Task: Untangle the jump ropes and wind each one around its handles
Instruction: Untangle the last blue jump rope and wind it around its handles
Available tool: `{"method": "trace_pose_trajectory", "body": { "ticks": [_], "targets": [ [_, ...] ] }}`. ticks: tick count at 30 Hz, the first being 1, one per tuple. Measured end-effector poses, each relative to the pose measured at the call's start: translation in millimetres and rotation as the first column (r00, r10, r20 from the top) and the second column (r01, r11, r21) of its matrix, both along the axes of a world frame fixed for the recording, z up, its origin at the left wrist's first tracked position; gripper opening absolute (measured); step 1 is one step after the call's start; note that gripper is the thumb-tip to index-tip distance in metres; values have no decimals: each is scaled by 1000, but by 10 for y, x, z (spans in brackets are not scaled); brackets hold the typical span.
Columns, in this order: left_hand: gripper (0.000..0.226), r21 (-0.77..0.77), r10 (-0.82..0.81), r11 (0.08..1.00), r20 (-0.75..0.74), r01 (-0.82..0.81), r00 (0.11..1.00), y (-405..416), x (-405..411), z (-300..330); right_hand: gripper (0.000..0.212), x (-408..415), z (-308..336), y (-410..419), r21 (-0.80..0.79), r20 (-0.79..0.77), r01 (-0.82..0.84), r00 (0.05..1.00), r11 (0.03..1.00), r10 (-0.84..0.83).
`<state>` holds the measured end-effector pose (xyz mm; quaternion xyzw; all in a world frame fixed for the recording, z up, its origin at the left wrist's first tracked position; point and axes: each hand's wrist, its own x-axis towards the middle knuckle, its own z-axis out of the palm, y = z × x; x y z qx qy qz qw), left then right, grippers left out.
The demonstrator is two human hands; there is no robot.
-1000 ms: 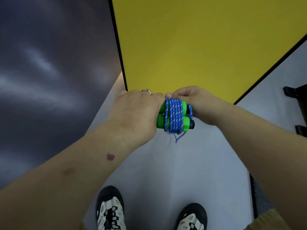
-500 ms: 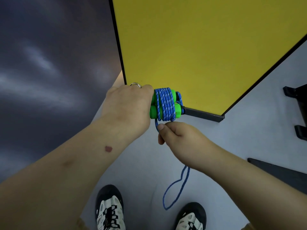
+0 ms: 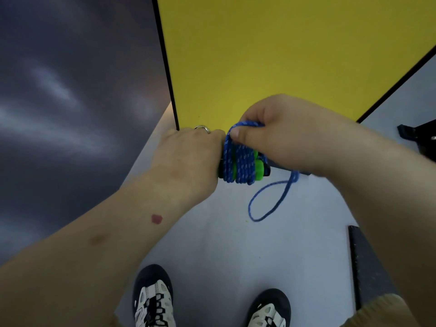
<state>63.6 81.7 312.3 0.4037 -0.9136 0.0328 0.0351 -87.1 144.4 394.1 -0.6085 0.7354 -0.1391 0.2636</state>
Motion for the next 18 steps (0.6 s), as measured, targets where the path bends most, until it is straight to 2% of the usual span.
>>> {"method": "trace_pose_trajectory", "body": {
  "ticks": [4, 8, 10, 13, 15, 16, 18],
  "targets": [
    [28, -7, -42, 999, -13, 42, 999, 17, -5, 21, 31, -162, -8, -189, 5, 12, 26, 1000, 1000, -26],
    [32, 18, -49, 999, -37, 50, 998, 33, -14, 36, 35, -306, -173, -353, -36, 113, 87, 990, 996, -82],
    [33, 26, -53, 998, -54, 55, 997, 43, -24, 50, 43, -383, -306, -426, -27, 174, 137, 976, 990, -130],
    [33, 41, -32, 999, -90, 35, 995, 39, -25, 87, 57, -415, -549, -431, 103, 328, 158, 927, 982, -184],
    [35, 59, -10, 998, -103, 16, 995, 40, -26, 95, 33, -432, -720, -413, 207, 400, 117, 896, 971, -193],
    [36, 68, -5, 998, -103, 12, 995, 41, -25, 90, 30, -442, -804, -391, 253, 405, 111, 890, 961, -209],
    [37, 80, 2, 997, -107, 7, 994, 41, -19, 76, 43, -425, -969, -302, 298, 422, 130, 871, 946, -253]
  ]
}}
